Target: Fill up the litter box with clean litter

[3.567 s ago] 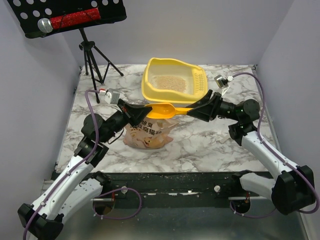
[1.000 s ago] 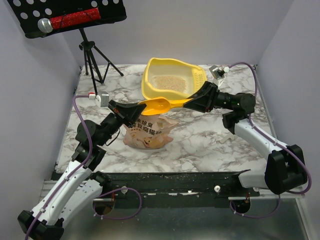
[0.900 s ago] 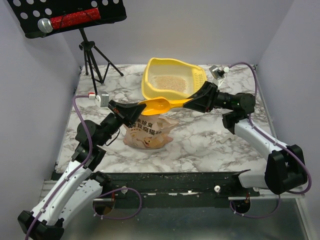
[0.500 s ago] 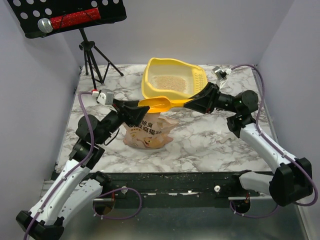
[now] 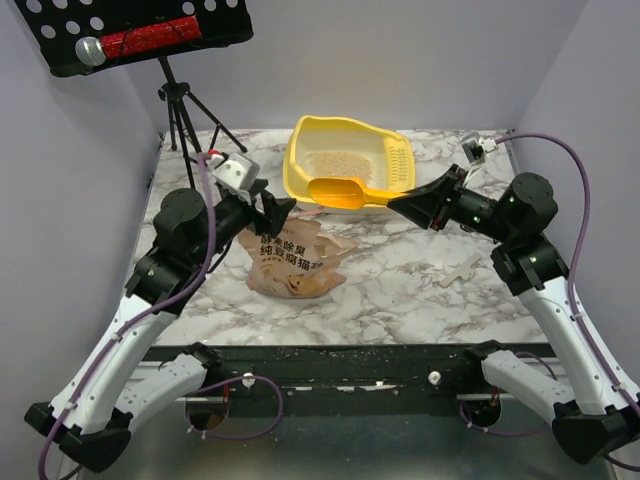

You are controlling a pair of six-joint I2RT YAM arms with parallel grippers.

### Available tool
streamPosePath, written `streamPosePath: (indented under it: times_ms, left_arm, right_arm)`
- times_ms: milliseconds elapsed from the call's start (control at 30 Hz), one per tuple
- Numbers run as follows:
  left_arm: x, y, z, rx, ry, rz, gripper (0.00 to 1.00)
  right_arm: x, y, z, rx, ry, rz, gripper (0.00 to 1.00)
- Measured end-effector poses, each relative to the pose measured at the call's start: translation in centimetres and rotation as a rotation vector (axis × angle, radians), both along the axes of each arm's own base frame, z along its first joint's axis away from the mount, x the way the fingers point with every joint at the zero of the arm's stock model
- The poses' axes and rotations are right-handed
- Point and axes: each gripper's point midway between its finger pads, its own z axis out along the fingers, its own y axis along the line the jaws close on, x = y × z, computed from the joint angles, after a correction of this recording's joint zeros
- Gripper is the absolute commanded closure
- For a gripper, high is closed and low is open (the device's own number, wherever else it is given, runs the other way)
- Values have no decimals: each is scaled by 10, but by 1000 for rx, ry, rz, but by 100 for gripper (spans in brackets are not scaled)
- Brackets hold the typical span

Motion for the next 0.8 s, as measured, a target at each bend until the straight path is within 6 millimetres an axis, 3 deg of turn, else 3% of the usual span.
streamPosePath:
  times_ms: [100, 300, 533, 700, 800]
  left_arm:
    - [8, -5, -24, 183, -9, -3, 19]
    - [2, -5, -68, 454, 9, -70, 16]
    - [4, 1, -83, 602, -12, -97, 16]
    - [14, -2, -112, 692, 34, -125, 16]
    - [17, 0, -130, 739, 61, -127, 23]
  right_arm:
    - [5, -9, -24, -66, 70, -74, 99]
    - [3, -30, -61, -189, 166, -194, 99]
    - [-18, -46, -72, -247, 184, -234, 99]
    - [-23, -48, -82, -276, 210, -228, 99]
    - [-24, -48, -87, -288, 229, -219, 99]
